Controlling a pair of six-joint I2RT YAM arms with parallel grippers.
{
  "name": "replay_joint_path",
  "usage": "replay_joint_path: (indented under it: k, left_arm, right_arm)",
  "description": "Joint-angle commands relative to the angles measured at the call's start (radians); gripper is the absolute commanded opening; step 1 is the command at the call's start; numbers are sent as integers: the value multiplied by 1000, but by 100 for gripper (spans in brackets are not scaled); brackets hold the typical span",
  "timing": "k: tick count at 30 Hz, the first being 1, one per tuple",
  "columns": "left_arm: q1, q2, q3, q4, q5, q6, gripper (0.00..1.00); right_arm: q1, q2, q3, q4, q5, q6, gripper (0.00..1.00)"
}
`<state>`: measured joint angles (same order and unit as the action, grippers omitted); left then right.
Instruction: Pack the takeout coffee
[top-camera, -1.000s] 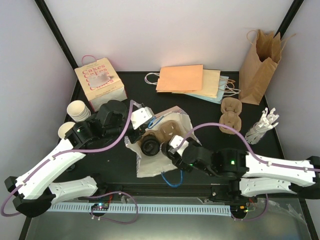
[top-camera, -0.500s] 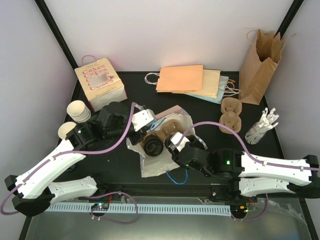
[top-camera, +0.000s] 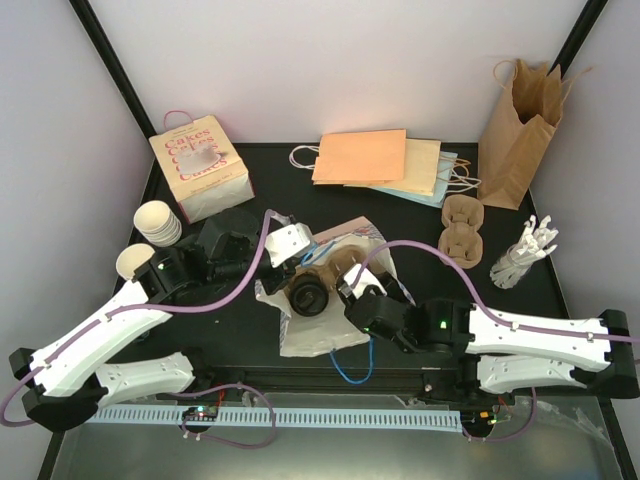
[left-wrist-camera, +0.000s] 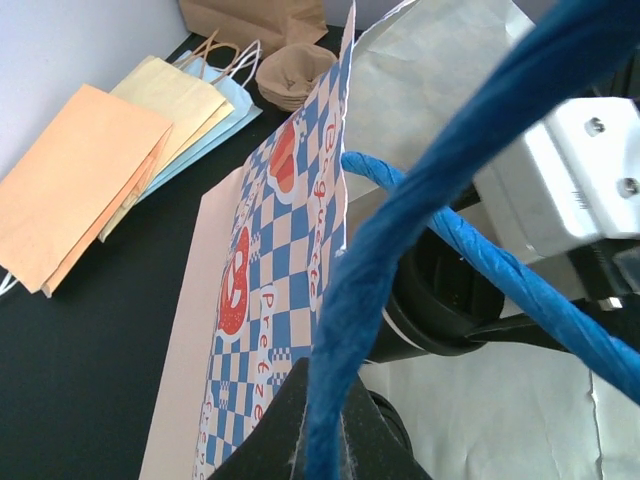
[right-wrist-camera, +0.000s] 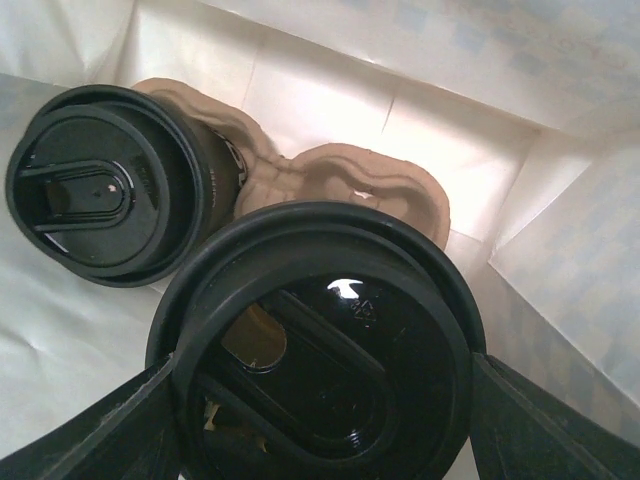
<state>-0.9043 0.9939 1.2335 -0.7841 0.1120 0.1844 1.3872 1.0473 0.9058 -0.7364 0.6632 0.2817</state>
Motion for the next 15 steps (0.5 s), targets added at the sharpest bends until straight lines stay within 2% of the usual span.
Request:
replay_joint_path:
  k: [1,6,15]
  left_arm:
    - [-18,-18,-10,70,5,-30,1]
    - [-31,-19,-16,83,5,-38,2]
    - [-48,-6,-16,106,34,-56,2]
  right_arm:
    - [-23,22,-12,17,1,89,55]
    - [-31,32,-38,26,24,146,54]
    - [-92,37,-88,164,29,119,53]
